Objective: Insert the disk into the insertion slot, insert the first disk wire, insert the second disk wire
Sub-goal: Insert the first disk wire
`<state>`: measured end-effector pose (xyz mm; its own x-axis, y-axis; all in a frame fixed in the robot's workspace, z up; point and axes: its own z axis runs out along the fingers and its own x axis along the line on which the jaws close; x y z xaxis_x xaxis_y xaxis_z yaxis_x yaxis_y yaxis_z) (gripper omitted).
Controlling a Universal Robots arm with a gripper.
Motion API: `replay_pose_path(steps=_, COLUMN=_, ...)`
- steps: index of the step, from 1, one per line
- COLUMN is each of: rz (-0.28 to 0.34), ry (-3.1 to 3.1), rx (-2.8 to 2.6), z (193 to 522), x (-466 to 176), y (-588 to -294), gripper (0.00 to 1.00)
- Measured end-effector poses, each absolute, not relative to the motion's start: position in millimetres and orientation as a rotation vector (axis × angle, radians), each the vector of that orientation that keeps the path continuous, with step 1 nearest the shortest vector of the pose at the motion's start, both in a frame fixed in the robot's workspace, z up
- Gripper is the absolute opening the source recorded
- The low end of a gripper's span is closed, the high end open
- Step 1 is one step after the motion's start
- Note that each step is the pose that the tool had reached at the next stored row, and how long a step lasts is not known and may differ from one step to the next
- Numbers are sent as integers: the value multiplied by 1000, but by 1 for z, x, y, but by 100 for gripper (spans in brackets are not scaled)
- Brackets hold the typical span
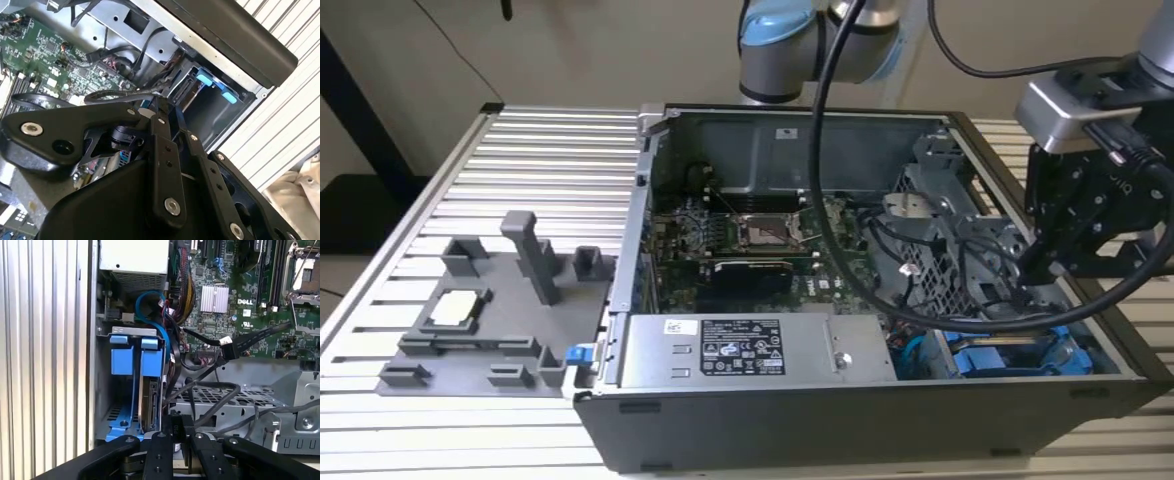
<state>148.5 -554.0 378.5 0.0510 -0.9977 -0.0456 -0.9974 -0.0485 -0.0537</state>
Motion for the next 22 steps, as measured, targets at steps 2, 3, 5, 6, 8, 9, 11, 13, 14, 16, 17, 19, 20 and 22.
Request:
replay_pose_path(steps=2, rz=0, ry=2121, rx=-2226, z=378, x=149, y=-556, gripper=19)
replay_pose_path(steps=3, rz=4, ry=2123, rx=-2228, z=377, x=150, y=-556, gripper=19)
replay_pose_path(steps=5, rz=16, ry=2129, rx=-2233, z=376, x=151, y=-557, gripper=19)
replay_pose_path(steps=6, rz=23, ry=2132, rx=-2236, z=376, x=152, y=-557, gripper=19)
replay_pose_path(steps=8, rz=37, ry=2138, rx=-2241, z=375, x=155, y=-558, gripper=19)
replay_pose_path(steps=9, rz=43, ry=2140, rx=-2243, z=374, x=156, y=-558, gripper=19)
replay_pose_path(steps=11, rz=51, ry=2143, rx=-2246, z=373, x=159, y=-558, gripper=19)
replay_pose_path(steps=13, rz=56, ry=2143, rx=-2246, z=371, x=162, y=-559, gripper=19)
replay_pose_path(steps=14, rz=59, ry=2144, rx=-2246, z=371, x=163, y=-559, gripper=19)
replay_pose_path(steps=16, rz=65, ry=2144, rx=-2247, z=369, x=166, y=-560, gripper=19)
replay_pose_path(steps=17, rz=67, ry=2144, rx=-2247, z=368, x=167, y=-560, gripper=19)
replay_pose_path(steps=19, rz=72, ry=2144, rx=-2246, z=366, x=169, y=-561, gripper=19)
replay_pose_path(steps=20, rz=75, ry=2143, rx=-2245, z=365, x=170, y=-562, gripper=19)
replay_pose_path(steps=22, rz=81, ry=2141, rx=-2243, z=363, x=172, y=-563, gripper=19)
